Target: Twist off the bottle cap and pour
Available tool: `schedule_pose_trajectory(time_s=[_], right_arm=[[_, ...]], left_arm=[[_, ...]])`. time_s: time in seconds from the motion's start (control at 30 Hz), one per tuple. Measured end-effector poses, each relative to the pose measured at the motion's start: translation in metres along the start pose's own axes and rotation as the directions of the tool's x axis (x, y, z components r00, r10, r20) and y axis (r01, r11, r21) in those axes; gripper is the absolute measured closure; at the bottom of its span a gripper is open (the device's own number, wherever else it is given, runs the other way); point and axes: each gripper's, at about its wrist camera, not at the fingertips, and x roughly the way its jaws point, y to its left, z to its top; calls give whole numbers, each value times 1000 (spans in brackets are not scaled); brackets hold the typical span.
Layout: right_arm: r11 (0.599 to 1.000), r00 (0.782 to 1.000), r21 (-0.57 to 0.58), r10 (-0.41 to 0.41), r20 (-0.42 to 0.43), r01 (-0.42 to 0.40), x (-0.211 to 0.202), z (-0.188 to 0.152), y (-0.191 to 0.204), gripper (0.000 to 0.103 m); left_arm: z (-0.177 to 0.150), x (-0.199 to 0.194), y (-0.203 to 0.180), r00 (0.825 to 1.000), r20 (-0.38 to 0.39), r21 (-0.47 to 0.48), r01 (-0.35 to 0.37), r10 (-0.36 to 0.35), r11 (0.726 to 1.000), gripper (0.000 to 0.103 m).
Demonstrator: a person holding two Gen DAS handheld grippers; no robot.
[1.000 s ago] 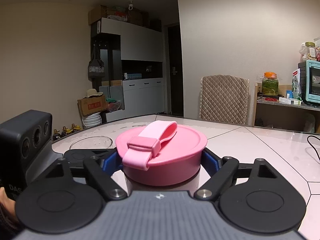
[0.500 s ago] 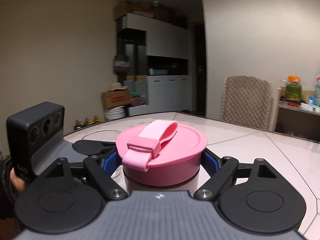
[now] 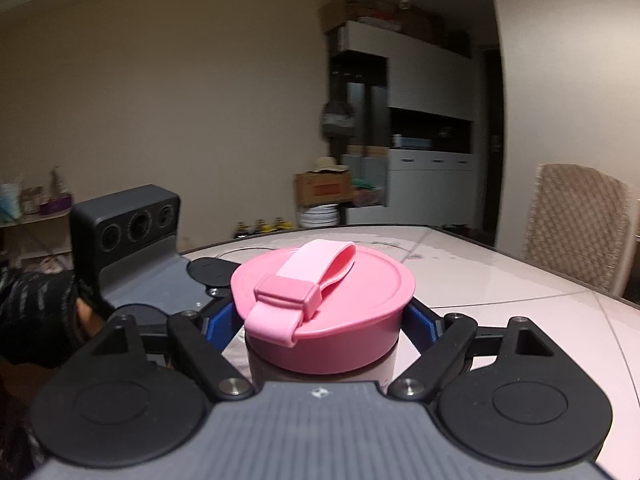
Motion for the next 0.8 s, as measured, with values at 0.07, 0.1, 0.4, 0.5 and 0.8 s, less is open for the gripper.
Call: schedule_pose_trajectory(time_s=[0.07,0.1,0.4,0.5,0.8], right_arm=[[1000,1000,-8,28,-1,-28,0,2,-3,18],[999,999,-9,34,-2,-34,0,2,-3,18],[995,996,13,-94,-5,94,-5,1,26,0],[977,978,50,-206,-11,206,-7,1,44,0],[886,894,163,-446,40,435,-14,-10,88,0]], left_arm=[[0,1,0,1000,0,-1,1,-1,1000,14],[0,1,1,1000,0,-2,1,-1,1000,14],[-4,-4,-6,1000,4,-3,3,-3,1000,14],[-2,-2,0,1000,3,-4,6,-6,1000,14],[-2,-1,2,1000,2,-4,6,-6,1000,14]])
